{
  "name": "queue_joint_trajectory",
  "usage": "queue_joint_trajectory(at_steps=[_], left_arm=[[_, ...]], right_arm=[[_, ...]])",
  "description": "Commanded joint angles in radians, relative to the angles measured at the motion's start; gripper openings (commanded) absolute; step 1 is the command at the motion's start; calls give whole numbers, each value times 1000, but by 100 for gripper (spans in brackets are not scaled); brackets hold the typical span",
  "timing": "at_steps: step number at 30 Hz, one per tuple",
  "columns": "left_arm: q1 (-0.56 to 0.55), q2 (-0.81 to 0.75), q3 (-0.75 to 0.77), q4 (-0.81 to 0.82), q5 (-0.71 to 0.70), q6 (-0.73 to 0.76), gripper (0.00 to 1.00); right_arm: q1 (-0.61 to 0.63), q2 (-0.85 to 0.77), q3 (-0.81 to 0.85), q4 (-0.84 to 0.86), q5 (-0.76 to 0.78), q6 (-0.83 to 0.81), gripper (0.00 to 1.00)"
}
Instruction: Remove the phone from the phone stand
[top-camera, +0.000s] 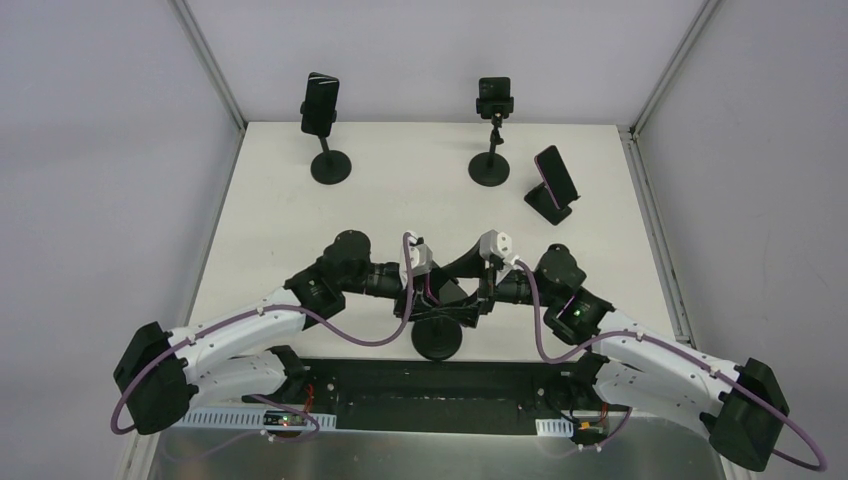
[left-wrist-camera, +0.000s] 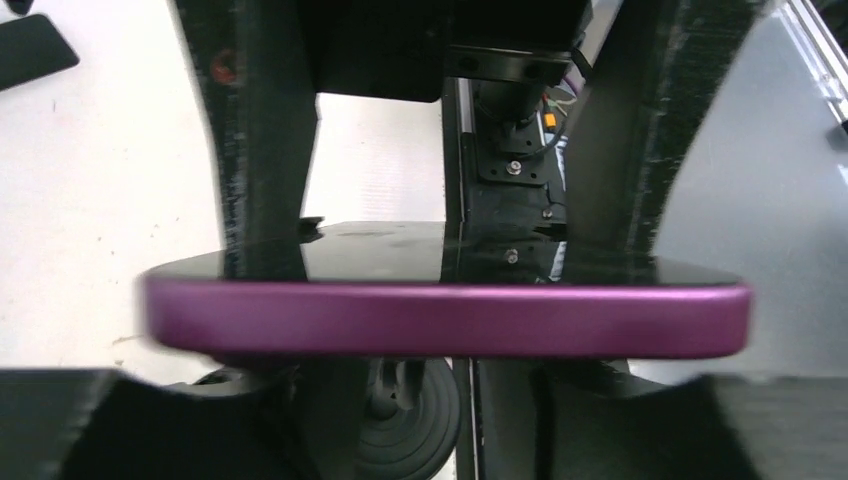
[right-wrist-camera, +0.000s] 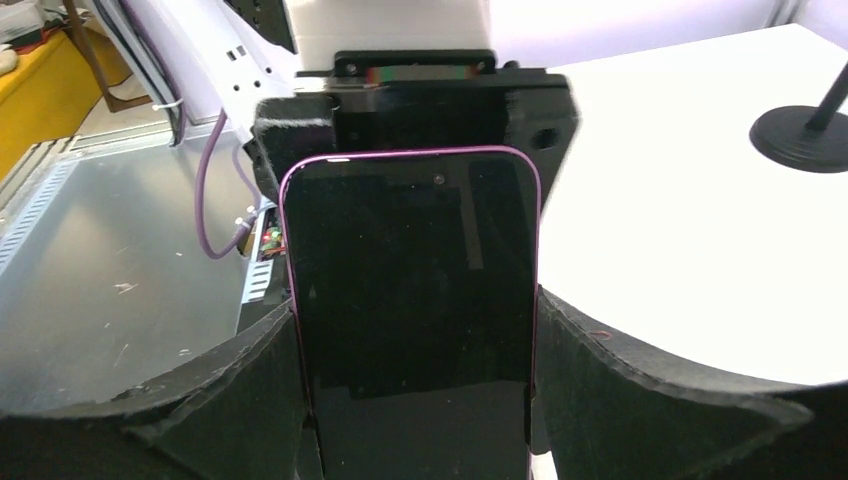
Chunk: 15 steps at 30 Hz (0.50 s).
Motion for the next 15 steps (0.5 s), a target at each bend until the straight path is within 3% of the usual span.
queue_joint_trajectory(at_steps=[1,2,3,15], left_arm=[[-25,21,88,109,40,-21,24],[-25,26,92,108,31,-27,5],[-24,30,95,109,20,-32,0],[-12,4,52,109,-80,37,0]], right_arm=[[-2,8,-5,96,32,10,0],[-1,3,-7,95,28,13,0],[-1,0,-9,92,24,14,0],[-5,-81,60,-218,-196,-41,0]])
